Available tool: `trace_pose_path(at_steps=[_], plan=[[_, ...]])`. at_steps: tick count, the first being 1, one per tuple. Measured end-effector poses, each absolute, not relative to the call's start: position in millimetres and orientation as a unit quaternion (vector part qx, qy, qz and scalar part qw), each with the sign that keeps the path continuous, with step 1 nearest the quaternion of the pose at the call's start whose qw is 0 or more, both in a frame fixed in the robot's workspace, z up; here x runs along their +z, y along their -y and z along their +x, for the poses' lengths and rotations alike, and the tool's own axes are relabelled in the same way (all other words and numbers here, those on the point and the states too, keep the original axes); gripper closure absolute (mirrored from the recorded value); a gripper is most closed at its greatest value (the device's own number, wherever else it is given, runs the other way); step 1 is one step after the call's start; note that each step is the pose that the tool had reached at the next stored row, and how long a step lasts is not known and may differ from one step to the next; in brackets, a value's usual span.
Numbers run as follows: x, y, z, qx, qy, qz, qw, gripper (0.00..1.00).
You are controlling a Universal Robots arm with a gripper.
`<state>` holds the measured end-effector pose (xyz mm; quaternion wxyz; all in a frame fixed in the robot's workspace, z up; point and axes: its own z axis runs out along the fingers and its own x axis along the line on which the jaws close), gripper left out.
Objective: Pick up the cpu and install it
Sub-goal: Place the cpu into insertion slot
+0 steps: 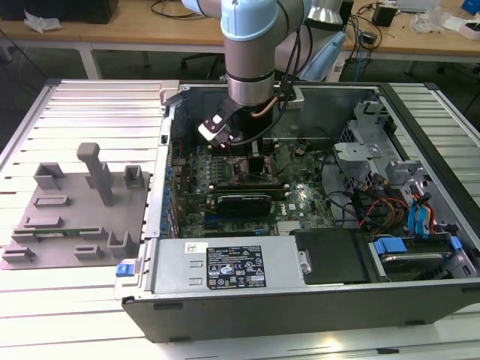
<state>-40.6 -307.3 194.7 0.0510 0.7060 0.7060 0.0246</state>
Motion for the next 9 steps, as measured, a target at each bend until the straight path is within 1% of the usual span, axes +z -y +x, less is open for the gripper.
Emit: trace_pose_path(at_steps=[9], plan=[[194.7,308.7,-40.6,0.025,-0.706,0.706,0.051,0.45]])
